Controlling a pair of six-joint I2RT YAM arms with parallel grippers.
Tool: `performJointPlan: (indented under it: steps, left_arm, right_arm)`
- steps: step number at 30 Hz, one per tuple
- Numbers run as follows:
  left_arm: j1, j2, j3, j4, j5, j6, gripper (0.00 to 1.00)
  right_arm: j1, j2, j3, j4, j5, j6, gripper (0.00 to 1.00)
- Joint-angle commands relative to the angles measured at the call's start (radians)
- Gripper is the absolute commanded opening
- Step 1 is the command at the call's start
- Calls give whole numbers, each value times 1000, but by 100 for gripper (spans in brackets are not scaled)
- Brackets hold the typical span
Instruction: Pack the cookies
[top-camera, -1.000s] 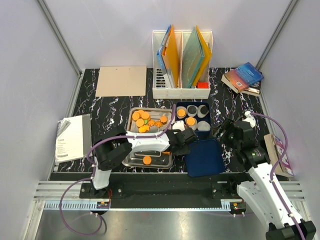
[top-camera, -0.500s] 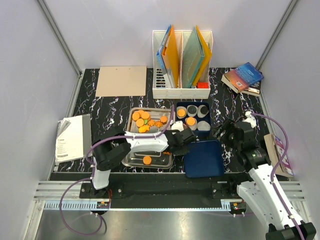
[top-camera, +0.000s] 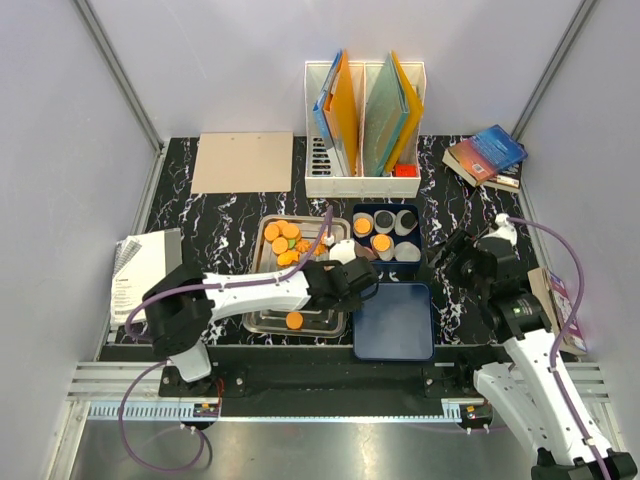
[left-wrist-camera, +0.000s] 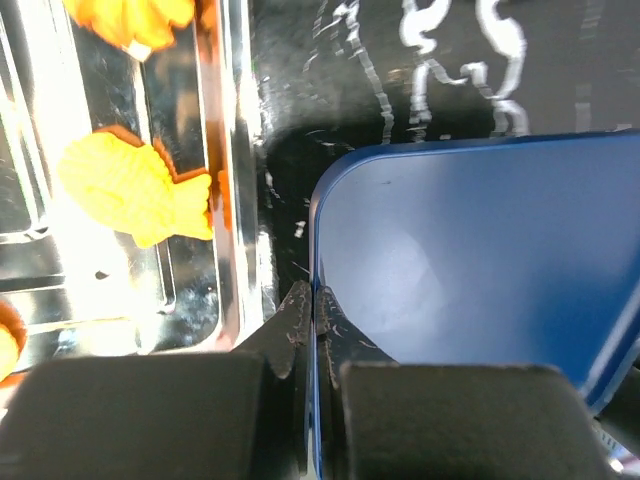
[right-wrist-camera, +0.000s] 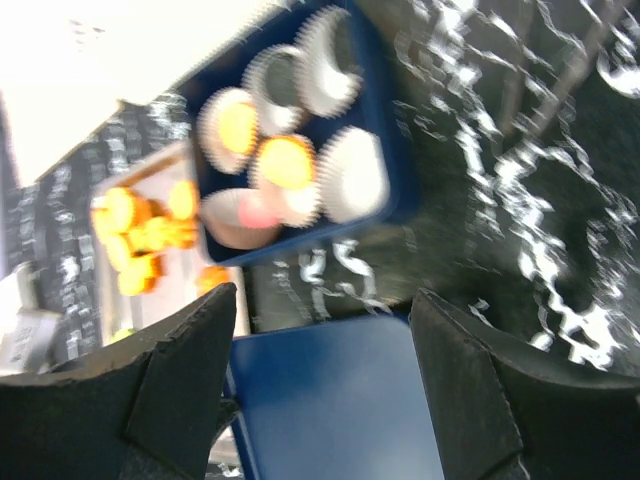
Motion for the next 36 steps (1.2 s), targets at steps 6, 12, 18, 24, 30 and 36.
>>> performJointPlan:
  steps: [6,12,18,24,30,36]
  left_arm:
    - [-3,-141,57,-21,-103,89,0]
    - [42,-190,74,-34,-120,130,0]
    - [112,-244,95,-36,-109,184,0]
    - [186,-282,109,24,-37,273,0]
    - [218,-342,80,111,49,312,0]
    - [223,-367,48,163,118,320,0]
  right_arm:
    - [6,-11,158,-17,-195,-69,79]
    - [4,-8,129,-41,-271,-115,82]
    - [6,-43,60,2,-367,-112,82]
    - [6,-58,-32,172,-502,-89,82]
    - [6,-29,-72,276,-535,-62,82]
    - [6,11,-106,407,-592,-29,79]
